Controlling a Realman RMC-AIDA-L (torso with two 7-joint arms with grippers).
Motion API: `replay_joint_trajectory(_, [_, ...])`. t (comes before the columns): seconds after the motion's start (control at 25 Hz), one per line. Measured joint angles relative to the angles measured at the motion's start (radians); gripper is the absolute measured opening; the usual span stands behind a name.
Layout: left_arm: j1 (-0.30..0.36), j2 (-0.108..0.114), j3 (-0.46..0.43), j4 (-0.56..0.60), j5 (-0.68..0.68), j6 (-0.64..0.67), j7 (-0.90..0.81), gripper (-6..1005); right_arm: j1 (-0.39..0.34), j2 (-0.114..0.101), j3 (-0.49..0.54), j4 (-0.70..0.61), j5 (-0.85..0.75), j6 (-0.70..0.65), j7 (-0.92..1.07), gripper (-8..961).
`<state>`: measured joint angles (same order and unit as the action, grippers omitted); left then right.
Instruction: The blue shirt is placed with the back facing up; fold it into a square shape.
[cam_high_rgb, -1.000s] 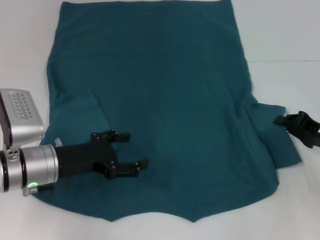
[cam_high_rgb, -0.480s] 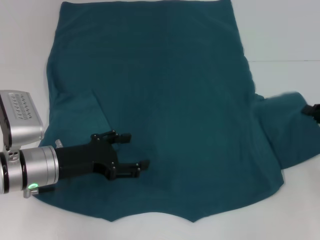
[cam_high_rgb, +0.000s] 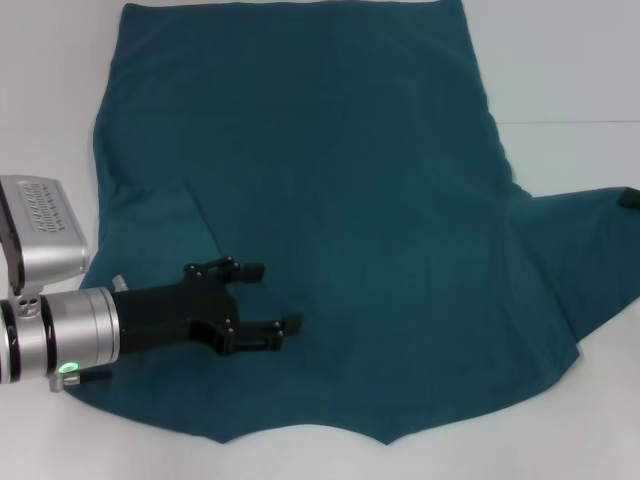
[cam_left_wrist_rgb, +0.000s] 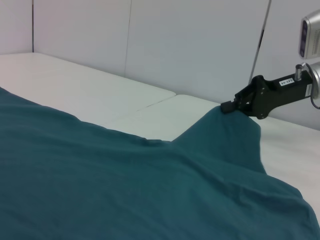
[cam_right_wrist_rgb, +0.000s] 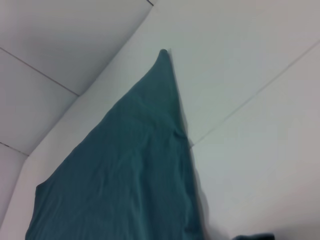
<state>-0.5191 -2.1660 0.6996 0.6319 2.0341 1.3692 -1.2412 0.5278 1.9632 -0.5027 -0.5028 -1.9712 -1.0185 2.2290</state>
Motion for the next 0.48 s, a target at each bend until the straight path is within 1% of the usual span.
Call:
replay_joint_trajectory(0.12, [-0.001, 0.000, 0.003, 0.000, 0.000, -0.003, 0.000, 869, 0.013, -0.005, -0.005, 0.000, -0.001, 0.000, 0.000, 21])
replay_joint_trajectory(0.48, [-0.005, 0.000, 0.007, 0.000, 0.000, -0.007, -0.010, 866, 0.054, -0.009, -0.051, 0.005, -0.002, 0.010, 0.000, 26])
